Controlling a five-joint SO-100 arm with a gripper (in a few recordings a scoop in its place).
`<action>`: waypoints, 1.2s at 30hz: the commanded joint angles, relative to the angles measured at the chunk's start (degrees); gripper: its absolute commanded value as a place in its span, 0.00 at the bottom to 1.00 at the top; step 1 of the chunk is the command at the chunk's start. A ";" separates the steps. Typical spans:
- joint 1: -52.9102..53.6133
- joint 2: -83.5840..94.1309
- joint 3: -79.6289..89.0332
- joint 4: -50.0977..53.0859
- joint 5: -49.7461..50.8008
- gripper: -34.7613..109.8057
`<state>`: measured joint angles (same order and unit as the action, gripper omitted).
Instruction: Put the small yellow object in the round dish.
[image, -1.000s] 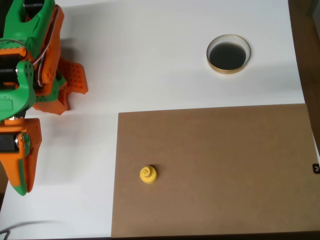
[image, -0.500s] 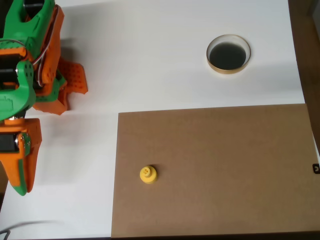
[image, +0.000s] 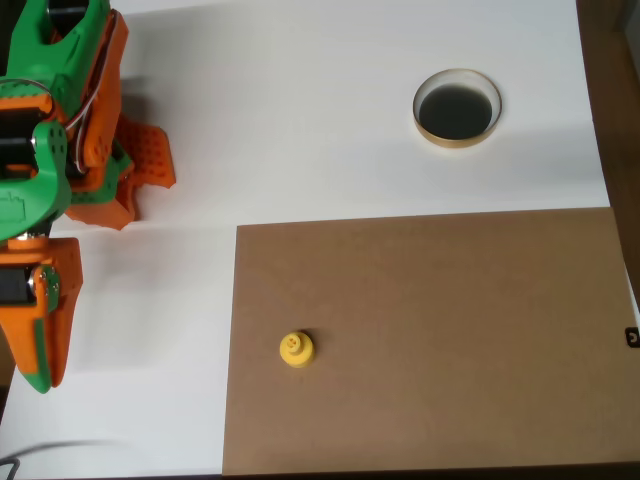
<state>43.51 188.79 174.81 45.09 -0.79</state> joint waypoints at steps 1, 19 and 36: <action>1.32 1.85 0.18 -0.18 -0.09 0.24; 5.63 1.85 -4.75 6.50 -10.90 0.41; -13.97 -24.87 -27.77 10.11 -12.48 0.41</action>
<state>31.11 167.43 153.11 55.90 -11.87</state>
